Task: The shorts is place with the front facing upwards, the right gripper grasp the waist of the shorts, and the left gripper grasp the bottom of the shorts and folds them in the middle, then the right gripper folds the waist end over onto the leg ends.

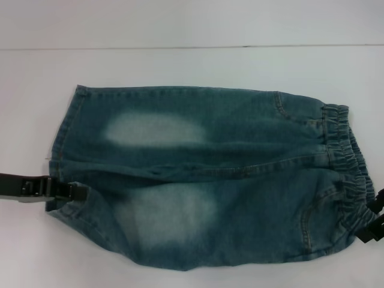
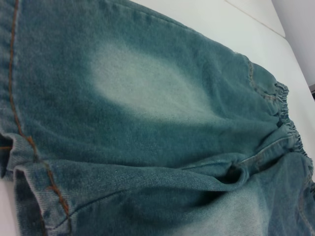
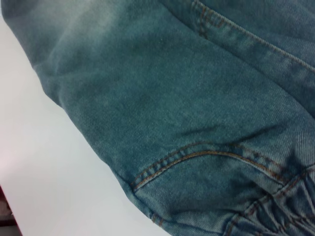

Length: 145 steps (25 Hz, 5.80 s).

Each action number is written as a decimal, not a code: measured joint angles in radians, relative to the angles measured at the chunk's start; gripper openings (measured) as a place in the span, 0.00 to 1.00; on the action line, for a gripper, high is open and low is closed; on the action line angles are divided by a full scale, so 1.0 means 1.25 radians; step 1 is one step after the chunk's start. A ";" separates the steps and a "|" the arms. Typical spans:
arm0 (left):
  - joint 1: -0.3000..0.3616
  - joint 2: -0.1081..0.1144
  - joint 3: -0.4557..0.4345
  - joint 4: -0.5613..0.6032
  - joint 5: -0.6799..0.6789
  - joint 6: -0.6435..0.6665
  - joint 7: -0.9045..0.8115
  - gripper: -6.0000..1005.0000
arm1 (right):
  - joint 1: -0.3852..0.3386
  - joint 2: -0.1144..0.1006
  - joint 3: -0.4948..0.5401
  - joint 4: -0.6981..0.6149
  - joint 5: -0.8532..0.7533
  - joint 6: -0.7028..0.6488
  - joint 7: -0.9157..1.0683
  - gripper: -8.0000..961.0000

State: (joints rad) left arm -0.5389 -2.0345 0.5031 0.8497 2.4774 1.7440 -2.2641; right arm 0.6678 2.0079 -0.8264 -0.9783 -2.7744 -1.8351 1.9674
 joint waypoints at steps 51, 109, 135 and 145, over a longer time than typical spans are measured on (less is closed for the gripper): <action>-0.047 0.038 -0.058 -0.042 -0.054 -0.149 -0.006 0.01 | -0.136 -0.029 0.377 0.184 0.394 0.191 -0.166 0.03; -0.111 -0.016 0.039 -0.177 -0.169 -0.764 0.171 0.05 | -0.074 0.053 0.349 0.361 0.604 0.629 -0.288 0.03; -0.055 -0.045 0.058 -0.102 -0.298 -0.635 0.295 0.58 | -0.096 0.019 0.283 0.321 0.600 0.591 -0.192 0.54; -0.005 -0.047 0.057 -0.054 -0.378 -0.258 0.471 0.94 | -0.132 -0.057 0.242 0.179 0.588 0.345 -0.021 0.97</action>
State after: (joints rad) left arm -0.5453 -2.0931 0.5746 0.7823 2.0048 1.4219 -1.6752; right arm 0.5032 1.9370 -0.5240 -0.7547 -2.0396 -1.4036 1.9407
